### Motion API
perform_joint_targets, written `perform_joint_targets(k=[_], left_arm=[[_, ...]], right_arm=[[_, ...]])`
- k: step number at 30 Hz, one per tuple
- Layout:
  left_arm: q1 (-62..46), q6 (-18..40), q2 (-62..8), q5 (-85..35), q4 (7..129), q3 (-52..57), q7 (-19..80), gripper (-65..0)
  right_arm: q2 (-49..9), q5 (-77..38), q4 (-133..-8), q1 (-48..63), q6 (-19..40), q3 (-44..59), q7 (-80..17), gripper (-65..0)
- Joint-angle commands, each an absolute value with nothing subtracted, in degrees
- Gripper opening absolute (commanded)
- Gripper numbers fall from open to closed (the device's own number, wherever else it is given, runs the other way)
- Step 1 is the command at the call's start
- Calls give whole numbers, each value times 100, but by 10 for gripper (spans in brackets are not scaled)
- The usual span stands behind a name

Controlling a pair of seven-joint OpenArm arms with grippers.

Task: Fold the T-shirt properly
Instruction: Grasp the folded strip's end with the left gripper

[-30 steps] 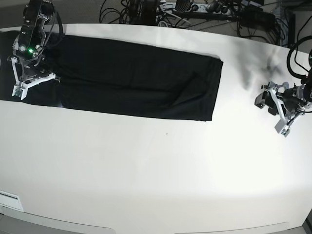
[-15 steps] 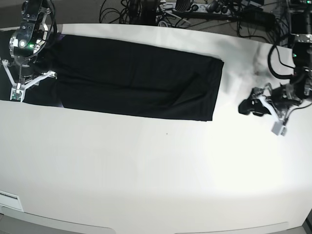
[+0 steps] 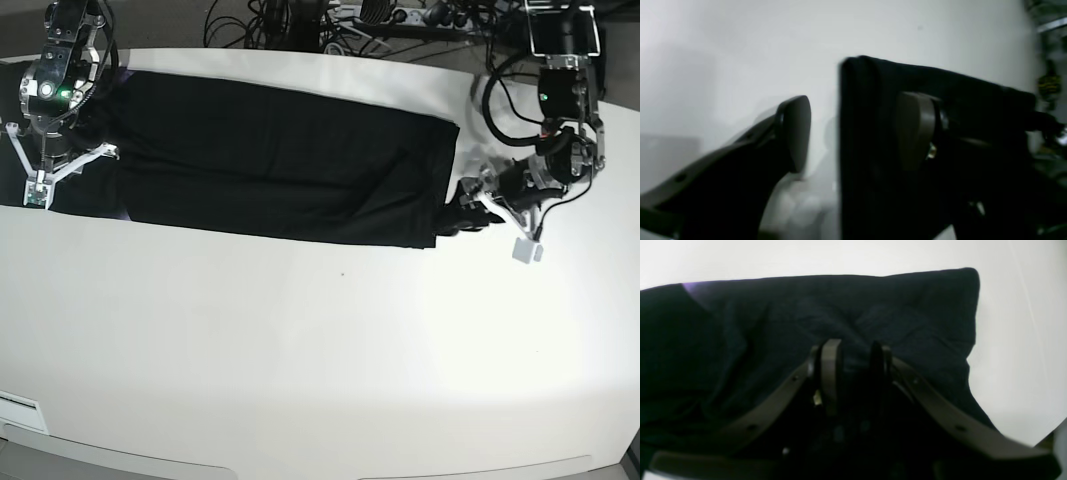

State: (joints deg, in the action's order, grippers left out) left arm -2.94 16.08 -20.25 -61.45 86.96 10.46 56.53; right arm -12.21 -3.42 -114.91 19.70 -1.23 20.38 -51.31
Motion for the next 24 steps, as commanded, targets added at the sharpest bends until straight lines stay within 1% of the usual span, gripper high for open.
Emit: perform_joint_targets(k=[1,6,11,16,17,18,19,20,21,22,24], left_arm=[[-434,1503,-2016,-5931,8689,1015,6005,-234],[-633,1544,-1798,-6058,8689,1013,6003,-234],[-598,1887,-1634,-6361,8689,851,6003,-234],[-523,2027,-1538,-6346,8691,602,6003,-235],[-504,2038,-1538,-6346,8691,600,6005,-246],[-482,2038,-1540,-6331,8694,602,6003,-283],[-449,2036,-1542,-6263,8698,611,6003,-351],[-410,2036,-1542,-6130,8698,613,6003,-447],[-377,2036,-1542,-5986,8698,613,6001,-565],[-340,2036,-1544,-5887,8698,613,5996,-650],[-296,2038,-1557,-5760,8698,613,5994,-650]], right_arm=[[-1315,-270,-11601,1940,-148,2067,-5017,-465],[-1326,-294,-11601,1935,-148,2067,-5015,-465],[-1326,-294,-11601,1935,-148,2067,-5015,-465],[-1332,-292,-11601,1935,-148,2067,-5015,-465],[-1337,-292,-11601,1938,-148,2067,-5015,-465],[-1337,-292,-11601,1938,-150,2067,-5015,-465],[-1339,-292,-11601,1938,-148,2067,-5017,-465],[-1339,-292,-11601,1935,-148,2067,-5017,-465],[-1339,-294,-11601,1938,-148,2067,-5015,-465],[-1337,-296,-11603,1935,-150,2067,-5015,-465],[-1339,-397,-11657,1920,-134,2067,-5013,-465]])
